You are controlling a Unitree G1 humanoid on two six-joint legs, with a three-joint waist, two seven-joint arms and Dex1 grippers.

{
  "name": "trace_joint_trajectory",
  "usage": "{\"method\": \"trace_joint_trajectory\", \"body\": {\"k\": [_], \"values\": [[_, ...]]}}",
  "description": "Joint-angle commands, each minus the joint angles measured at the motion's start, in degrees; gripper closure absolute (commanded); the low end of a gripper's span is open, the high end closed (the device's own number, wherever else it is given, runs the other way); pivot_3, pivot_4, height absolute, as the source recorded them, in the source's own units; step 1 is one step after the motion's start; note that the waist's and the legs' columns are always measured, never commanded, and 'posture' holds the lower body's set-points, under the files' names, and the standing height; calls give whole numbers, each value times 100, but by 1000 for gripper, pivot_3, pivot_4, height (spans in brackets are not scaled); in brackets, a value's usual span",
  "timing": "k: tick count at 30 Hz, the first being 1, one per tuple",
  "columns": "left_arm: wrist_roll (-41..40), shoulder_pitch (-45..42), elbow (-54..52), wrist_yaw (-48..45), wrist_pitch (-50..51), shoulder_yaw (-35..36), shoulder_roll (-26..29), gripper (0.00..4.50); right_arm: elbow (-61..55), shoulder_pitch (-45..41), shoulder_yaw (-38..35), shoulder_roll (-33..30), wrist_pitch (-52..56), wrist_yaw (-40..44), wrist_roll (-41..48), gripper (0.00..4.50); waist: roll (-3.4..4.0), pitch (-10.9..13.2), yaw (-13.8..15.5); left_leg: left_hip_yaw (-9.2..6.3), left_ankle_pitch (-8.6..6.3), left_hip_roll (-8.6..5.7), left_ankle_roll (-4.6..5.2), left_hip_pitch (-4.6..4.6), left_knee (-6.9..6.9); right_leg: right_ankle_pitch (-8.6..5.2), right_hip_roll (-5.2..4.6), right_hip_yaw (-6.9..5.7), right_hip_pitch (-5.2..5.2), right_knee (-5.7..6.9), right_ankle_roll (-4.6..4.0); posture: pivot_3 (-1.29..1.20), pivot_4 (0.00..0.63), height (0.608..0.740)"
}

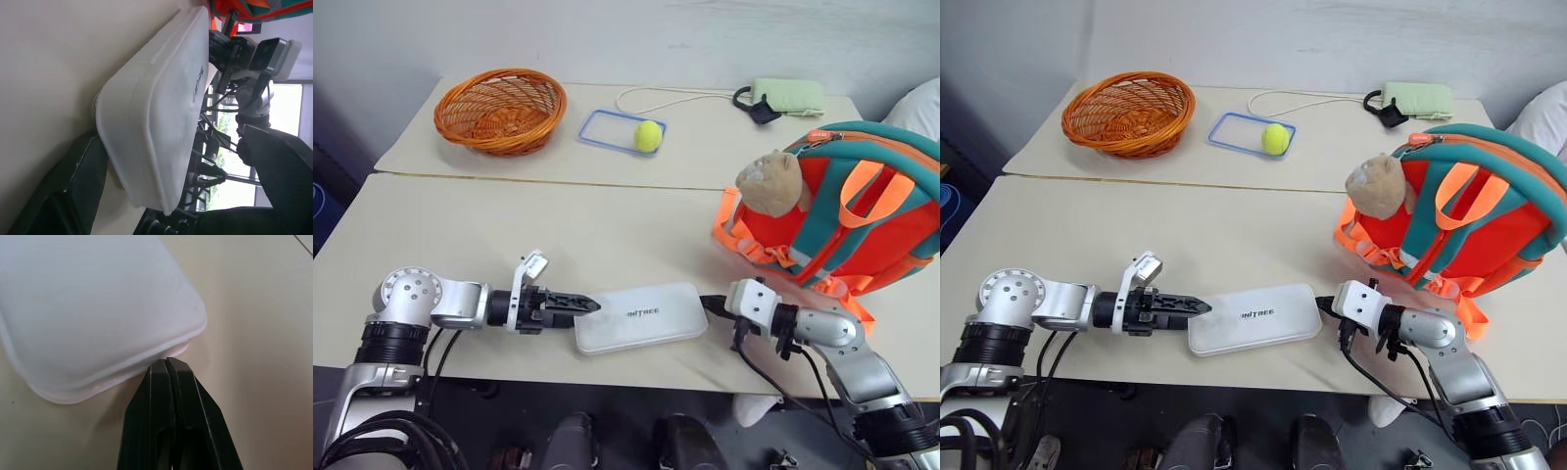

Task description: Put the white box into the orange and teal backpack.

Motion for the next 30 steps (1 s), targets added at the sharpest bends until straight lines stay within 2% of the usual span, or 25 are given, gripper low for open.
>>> {"method": "trace_joint_trajectory", "body": {"k": [1, 4, 9, 12, 17, 19, 21, 22, 24, 26, 28, 30], "values": [[-253, -165, 386, 678, 60, 44, -517, 35, -382, 76, 110, 108, 38, -64, 10, 4500, -1, 0, 27, -4, 1, -1, 1, -2, 5, 0, -1, -4, 2, 0, 0, 0, 150, 740], [-494, -261, 528, 1121, 60, 99, -714, 35, -462, 106, 25, 162, 168, -219, -10, 4500, -1, 0, 14, -8, 0, -4, 3, -2, 12, 1, -2, -8, 10, -2, 3, 0, 150, 740], [-1140, -255, 691, 1534, 60, 77, -652, 35, -598, 266, 2, 162, 228, -302, -19, 4500, -1, 0, -4, -9, 4, 0, -4, -1, 7, 1, 3, -10, 8, -2, 3, 0, 150, 740], [-1371, -269, 664, 1636, 60, -41, -646, 646, -677, 306, 35, 187, 278, -347, -20, 4500, -1, 0, -6, -8, 4, 0, -5, -1, 7, 1, 4, -10, 7, -3, 4, 0, 150, 740], [-1523, -255, 576, 2059, -104, 102, -638, 2182, -792, 493, -87, 104, 255, -343, 49, 4500, -2, 0, -4, -9, 5, 0, -7, -1, 5, 0, 5, -10, 7, -5, 4, 0, 150, 740], [-1857, -332, 438, 2027, -98, 58, -558, 2799, -880, 633, -261, 70, 236, -365, 133, 4500, -4, 2, -4, -8, 5, 1, -7, -2, 5, 0, 6, -10, 7, -7, 4, 0, 150, 740], [-2205, -347, 295, 2038, -174, -13, -485, 3265, -956, 760, -425, 67, 222, -395, 224, 4500, -5, 2, -2, -9, 5, 1, -7, -3, 5, 0, 6, -10, 7, -8, 4, 0, 150, 740], [-2299, -317, 194, 2056, -240, -30, -457, 3325, -990, 827, -506, 80, 210, -413, 280, 4500, -7, 3, -2, -8, 5, 0, -7, -3, 4, 0, 6, -9, 7, -10, 4, 0, 150, 740], [-2230, -116, -360, 1899, -582, 248, -481, 3325, -1230, 1086, -963, 202, 392, -381, 938, 4500, -7, 4, -1, -9, 5, 1, -7, -6, 3, 0, 6, -10, 6, -12, 4, 0, 150, 740], [-1144, 284, -1482, 688, -1352, 666, -336, 3325, -1496, 1653, -1625, 206, 581, -351, 1542, 4146, -6, 4, 1, -9, 5, 1, -8, -9, -4, 0, 7, -10, 5, -17, 4, 0, 150, 740], [-204, 608, -2133, -470, -2117, 795, -151, 3325, -1649, 2121, -2085, 170, 704, -351, 1811, 3535, -6, 4, 8, -7, 6, 1, -12, -13, -15, 0, 13, -11, 1, -28, 3, 0, 150, 740], [449, 826, -2341, -1340, -2723, 809, 43, 3325, -1736, 2644, -2615, 226, 727, -373, 2021, 2927, -4, 4, 10, -4, 8, 6, -18, -15, -17, -1, 21, -15, 3, -38, 1, 0, 150, 740]]}}
